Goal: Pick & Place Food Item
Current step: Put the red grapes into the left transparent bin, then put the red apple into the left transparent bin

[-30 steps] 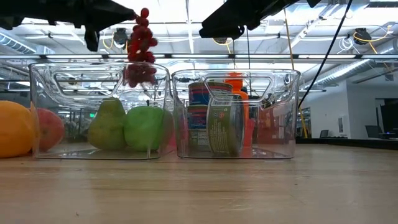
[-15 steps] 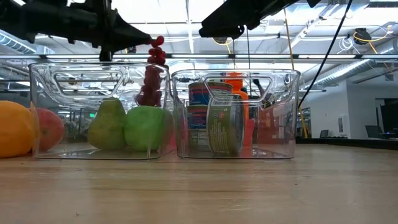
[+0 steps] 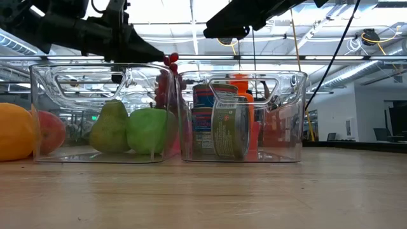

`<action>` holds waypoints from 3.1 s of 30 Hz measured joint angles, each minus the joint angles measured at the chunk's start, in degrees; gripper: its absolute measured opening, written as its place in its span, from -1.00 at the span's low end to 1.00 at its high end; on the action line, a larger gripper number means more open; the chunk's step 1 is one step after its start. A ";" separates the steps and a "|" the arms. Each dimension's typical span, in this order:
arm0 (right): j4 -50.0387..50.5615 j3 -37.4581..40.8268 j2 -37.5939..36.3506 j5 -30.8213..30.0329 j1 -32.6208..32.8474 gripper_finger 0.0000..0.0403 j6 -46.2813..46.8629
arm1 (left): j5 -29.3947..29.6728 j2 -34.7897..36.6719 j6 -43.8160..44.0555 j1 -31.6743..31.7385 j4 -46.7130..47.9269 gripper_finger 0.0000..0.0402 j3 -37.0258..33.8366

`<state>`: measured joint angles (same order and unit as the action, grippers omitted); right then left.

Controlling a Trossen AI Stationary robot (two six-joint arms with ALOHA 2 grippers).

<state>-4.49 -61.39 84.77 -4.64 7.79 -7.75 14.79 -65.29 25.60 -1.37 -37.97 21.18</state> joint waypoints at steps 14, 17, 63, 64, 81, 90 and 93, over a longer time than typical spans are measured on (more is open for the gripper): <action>0.04 0.00 0.00 0.00 0.00 -0.16 0.00 | -1.89 0.87 -1.31 0.50 6.51 -0.84 0.03; 0.04 0.00 0.00 0.01 0.02 -0.16 0.00 | -3.17 0.87 -1.38 0.50 7.79 -0.90 0.03; 0.20 0.00 0.00 0.02 0.00 -0.16 0.00 | -2.89 1.52 1.58 5.27 16.88 0.07 -0.02; 0.36 0.00 0.00 0.02 0.01 -0.16 0.00 | -3.18 1.52 0.52 5.27 16.88 0.10 -0.02; 1.31 0.02 0.00 0.02 0.02 -0.16 0.04 | -19.47 27.24 5.18 4.00 38.47 0.20 -0.02; 1.31 0.02 0.00 0.03 0.02 -0.16 0.92 | -3.78 36.92 12.29 -5.48 65.93 0.20 5.63; 1.31 0.02 0.00 0.02 0.02 -0.16 1.29 | -2.61 35.59 20.40 -8.50 78.16 0.20 6.80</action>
<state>-3.18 -61.36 84.77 -4.62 7.81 -6.45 12.17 -29.70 46.00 -9.87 40.19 27.98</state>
